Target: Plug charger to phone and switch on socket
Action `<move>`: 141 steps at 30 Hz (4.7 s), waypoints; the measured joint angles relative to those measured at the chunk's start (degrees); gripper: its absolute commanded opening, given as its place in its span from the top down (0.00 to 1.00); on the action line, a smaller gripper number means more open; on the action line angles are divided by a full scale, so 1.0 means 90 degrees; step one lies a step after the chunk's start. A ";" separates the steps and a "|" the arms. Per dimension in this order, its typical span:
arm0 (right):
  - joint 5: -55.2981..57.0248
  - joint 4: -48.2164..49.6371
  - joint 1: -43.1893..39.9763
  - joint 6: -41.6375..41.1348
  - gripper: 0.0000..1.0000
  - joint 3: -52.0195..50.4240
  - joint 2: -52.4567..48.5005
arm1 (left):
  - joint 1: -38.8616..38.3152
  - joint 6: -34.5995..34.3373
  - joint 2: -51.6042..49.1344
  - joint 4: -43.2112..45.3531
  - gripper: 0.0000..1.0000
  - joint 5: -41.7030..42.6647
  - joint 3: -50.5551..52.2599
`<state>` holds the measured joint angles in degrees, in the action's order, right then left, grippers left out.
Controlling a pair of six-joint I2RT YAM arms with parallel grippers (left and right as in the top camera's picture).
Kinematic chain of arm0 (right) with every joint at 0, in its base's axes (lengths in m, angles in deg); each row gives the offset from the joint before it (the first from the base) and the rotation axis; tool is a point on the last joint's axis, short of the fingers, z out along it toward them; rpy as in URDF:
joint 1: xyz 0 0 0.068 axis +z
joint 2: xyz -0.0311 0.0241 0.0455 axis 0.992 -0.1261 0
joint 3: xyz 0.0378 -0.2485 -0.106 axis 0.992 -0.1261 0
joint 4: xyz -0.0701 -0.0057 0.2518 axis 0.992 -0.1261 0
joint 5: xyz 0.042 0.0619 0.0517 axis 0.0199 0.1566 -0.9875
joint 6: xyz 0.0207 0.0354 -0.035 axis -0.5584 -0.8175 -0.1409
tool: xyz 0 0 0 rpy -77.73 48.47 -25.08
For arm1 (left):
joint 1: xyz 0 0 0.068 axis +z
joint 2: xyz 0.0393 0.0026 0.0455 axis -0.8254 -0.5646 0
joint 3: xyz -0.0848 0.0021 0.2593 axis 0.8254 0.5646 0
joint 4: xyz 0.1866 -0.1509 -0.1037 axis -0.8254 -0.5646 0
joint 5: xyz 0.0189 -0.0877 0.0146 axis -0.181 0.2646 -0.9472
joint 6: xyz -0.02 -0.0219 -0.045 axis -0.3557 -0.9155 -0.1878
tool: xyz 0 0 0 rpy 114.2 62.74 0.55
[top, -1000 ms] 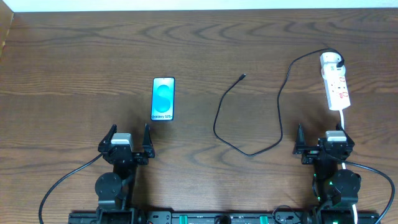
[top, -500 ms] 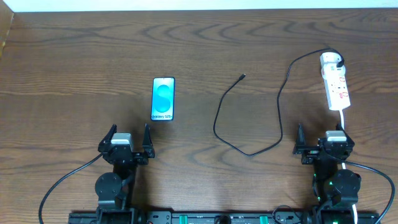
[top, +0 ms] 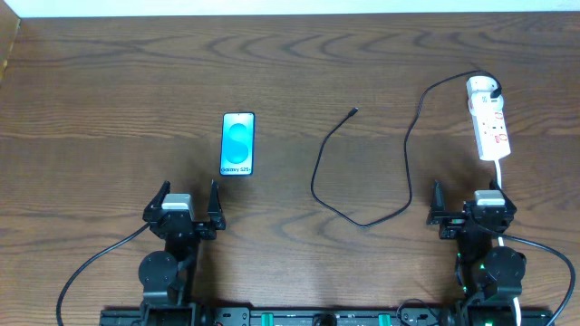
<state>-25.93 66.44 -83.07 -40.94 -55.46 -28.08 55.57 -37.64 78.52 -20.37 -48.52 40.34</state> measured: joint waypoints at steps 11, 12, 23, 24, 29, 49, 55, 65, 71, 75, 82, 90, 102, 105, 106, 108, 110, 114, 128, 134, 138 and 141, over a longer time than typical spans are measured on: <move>0.0000 0.0005 0.0000 0.0005 0.01 0.0000 0.0000 | 0.0000 0.0000 0.0000 0.0284 0.11 0.0039 0.0015; 0.0000 0.0005 0.0000 0.0005 0.01 0.0000 0.0000 | 0.0000 0.0000 0.0000 0.0311 0.11 0.0046 0.0015; 0.0000 0.0044 0.0000 0.0017 0.01 0.0000 0.0000 | 0.0000 0.0000 0.0000 0.0328 0.11 0.0046 0.0015; 0.0000 0.0044 0.0000 0.0017 0.01 0.0000 0.0000 | 0.0000 -0.0002 0.0000 0.0325 0.11 0.0049 0.0015; 0.0000 0.0046 0.0000 0.0017 0.01 0.0000 0.0000 | 0.0000 -0.0002 0.0000 0.0325 0.11 0.0046 0.0015; 0.0000 -0.0039 0.0000 0.0017 0.01 0.0335 -0.0010 | 0.0000 -0.0199 -0.0964 0.0114 0.11 0.0204 -0.0993; -0.0002 -0.0488 0.0000 0.0022 0.01 0.0777 -0.0010 | 0.0000 -0.0199 -0.2239 0.0119 0.11 0.0393 -0.1926; -0.0002 -0.0690 0.0000 0.0143 0.01 0.1392 -0.0012 | 0.0000 -0.0202 -0.4233 -0.0313 0.11 0.0925 -0.3298; -0.0007 -0.0874 0.0000 0.0163 0.01 0.1807 -0.0216 | 0.0000 -0.0204 -0.4886 -0.1030 0.11 0.1056 -0.4119; -0.0129 -0.0991 0.0000 0.0163 0.01 0.2217 -0.0782 | 0.0000 -0.0202 -0.5226 -0.1450 0.11 0.1059 -0.4685; -0.0474 -0.1591 0.0000 0.0172 0.01 0.3332 -0.2157 | 0.0000 -0.0187 -0.5860 -0.2421 0.11 0.1059 -0.5761; -0.1054 -0.3014 0.0000 0.0182 0.01 0.5005 -0.3723 | 0.0000 0.0177 -0.7094 -0.4350 0.11 0.1064 -0.7643; -0.2096 -0.5139 0.0000 0.0185 0.01 0.7286 -0.6421 | 0.0000 0.0379 -0.8689 -0.5761 0.11 0.1506 -0.9284; -0.2285 -0.5085 0.0000 0.0185 0.01 0.7395 -0.6832 | 0.0000 0.0379 -0.8774 -0.5765 0.11 0.1557 -0.9284; -0.2399 -0.5078 0.0000 0.0182 0.01 0.7400 -0.6972 | 0.0000 0.0379 -0.8823 -0.5756 0.11 0.1559 -0.9284; -0.2603 -0.5078 0.0000 0.0182 0.01 0.7400 -0.7145 | -0.0002 0.0379 -0.8947 -0.5751 0.10 0.1557 -0.9284; -0.2827 -0.5081 0.0000 0.0182 0.01 0.7400 -0.7249 | -0.0034 0.0369 -0.9160 -0.5787 0.11 0.1506 -0.9294; -0.3126 -0.5081 0.0000 0.0182 0.01 0.7400 -0.7271 | -0.0243 0.0160 -0.9816 -0.5795 0.11 0.0998 -0.9304; -0.3300 -0.5151 0.0000 0.0182 0.01 0.7400 -0.7271 | -0.0644 -0.0709 -1.1900 -0.5015 0.11 0.0223 -0.9304; -0.3308 -0.5153 0.0000 0.0185 0.01 0.7400 -0.7271 | -0.0646 -0.1010 -1.2378 -0.4949 0.11 0.0107 -0.9304; -0.3296 -0.5183 0.0000 0.0185 0.03 0.7402 -0.7271 | -0.0719 -0.1183 -1.2738 -0.4959 0.10 0.0041 -0.9304; -0.3288 -0.5192 0.0000 0.0182 0.03 0.7402 -0.7271 | -0.0789 -0.1302 -1.2961 -0.4947 0.10 0.0015 -0.9304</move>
<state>-55.53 19.71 -83.07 -39.30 11.16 -93.52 48.47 -49.36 -38.13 -64.89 -48.39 -43.40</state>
